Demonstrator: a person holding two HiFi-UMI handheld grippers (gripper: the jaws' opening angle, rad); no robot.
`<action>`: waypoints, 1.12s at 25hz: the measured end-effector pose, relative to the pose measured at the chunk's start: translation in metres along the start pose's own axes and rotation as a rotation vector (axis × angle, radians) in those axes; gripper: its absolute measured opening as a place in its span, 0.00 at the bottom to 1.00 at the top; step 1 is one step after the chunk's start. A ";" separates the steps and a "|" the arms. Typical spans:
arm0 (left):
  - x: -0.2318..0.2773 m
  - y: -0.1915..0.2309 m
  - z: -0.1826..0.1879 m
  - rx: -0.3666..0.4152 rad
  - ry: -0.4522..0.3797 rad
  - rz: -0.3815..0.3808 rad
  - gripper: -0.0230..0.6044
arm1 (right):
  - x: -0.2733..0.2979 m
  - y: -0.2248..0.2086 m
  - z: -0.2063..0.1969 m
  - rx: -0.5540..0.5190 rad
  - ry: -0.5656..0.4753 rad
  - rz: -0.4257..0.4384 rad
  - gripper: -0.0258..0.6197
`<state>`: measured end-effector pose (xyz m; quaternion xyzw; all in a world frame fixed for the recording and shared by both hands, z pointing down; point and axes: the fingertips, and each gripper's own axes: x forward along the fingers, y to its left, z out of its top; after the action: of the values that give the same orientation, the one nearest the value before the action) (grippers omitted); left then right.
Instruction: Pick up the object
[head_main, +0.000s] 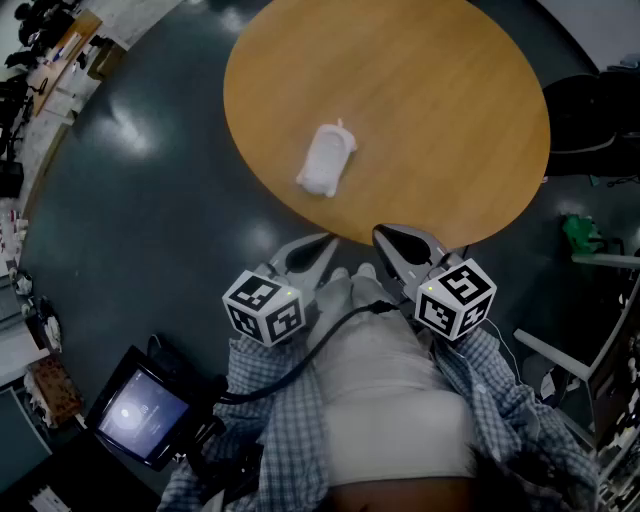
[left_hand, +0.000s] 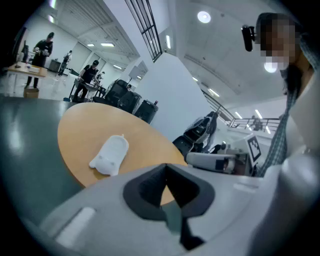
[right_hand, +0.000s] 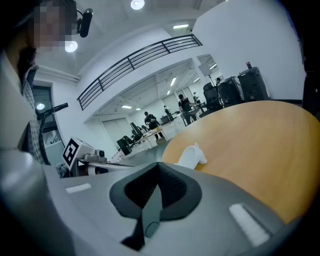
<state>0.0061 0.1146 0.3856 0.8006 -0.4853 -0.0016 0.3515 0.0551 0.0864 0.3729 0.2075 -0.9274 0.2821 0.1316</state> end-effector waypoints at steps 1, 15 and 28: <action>0.000 0.000 0.000 -0.001 0.000 0.000 0.04 | 0.000 0.000 0.000 0.000 0.001 0.000 0.05; 0.001 0.001 0.000 -0.007 0.005 -0.004 0.04 | 0.001 -0.002 0.001 0.013 -0.002 -0.014 0.05; 0.009 -0.019 -0.005 0.011 -0.027 0.050 0.04 | -0.027 -0.023 -0.001 0.011 -0.022 -0.009 0.05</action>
<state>0.0269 0.1162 0.3821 0.7901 -0.5097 -0.0010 0.3406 0.0892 0.0777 0.3751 0.2154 -0.9263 0.2845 0.1212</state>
